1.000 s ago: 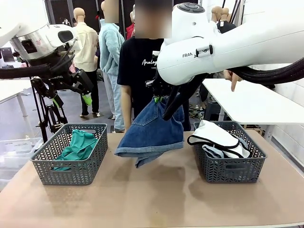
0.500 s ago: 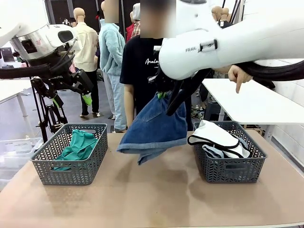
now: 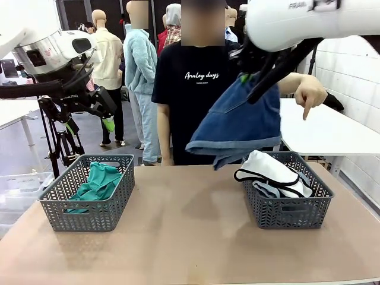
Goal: Sort the tops and bottoms.
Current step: Sort the clothes according to human instructions.
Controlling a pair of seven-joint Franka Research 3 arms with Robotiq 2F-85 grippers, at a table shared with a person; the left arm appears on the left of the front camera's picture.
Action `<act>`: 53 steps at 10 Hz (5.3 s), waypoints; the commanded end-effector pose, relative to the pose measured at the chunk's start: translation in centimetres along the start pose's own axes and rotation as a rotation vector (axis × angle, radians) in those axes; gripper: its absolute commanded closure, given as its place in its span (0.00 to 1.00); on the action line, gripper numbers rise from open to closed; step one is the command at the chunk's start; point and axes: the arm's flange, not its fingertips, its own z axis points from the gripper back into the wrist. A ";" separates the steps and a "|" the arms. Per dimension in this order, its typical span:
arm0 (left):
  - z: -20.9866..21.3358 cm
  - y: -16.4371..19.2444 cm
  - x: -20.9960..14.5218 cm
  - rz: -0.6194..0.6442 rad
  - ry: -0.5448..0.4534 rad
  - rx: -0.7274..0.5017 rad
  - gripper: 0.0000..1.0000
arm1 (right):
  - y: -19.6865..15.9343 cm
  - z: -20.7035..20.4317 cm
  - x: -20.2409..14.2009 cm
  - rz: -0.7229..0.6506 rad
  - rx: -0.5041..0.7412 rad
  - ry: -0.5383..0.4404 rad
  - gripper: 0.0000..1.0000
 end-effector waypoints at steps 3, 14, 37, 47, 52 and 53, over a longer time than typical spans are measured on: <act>0.0 0.2 0.0 -0.008 0.003 -0.016 0.00 | -6.2 1.7 -2.4 -0.187 -0.218 -0.032 1.00; 0.0 0.2 0.0 -0.008 0.003 -0.016 0.00 | -12.8 -5.0 -2.4 -0.315 -0.351 0.129 1.00; 0.0 0.2 0.0 -0.008 0.003 -0.016 0.00 | -10.6 -30.8 -11.1 -0.224 -0.187 0.702 1.00; 0.0 0.2 0.0 -0.008 0.003 -0.016 0.00 | -9.8 -22.6 -7.2 -0.123 -0.280 0.578 0.00; 0.0 0.2 0.0 -0.008 0.003 -0.016 0.00 | -10.3 -21.6 -6.7 -0.149 -0.239 0.527 0.00; 0.0 0.2 0.0 -0.008 0.003 -0.016 0.00 | -10.3 -21.6 -6.7 -0.149 -0.239 0.527 0.00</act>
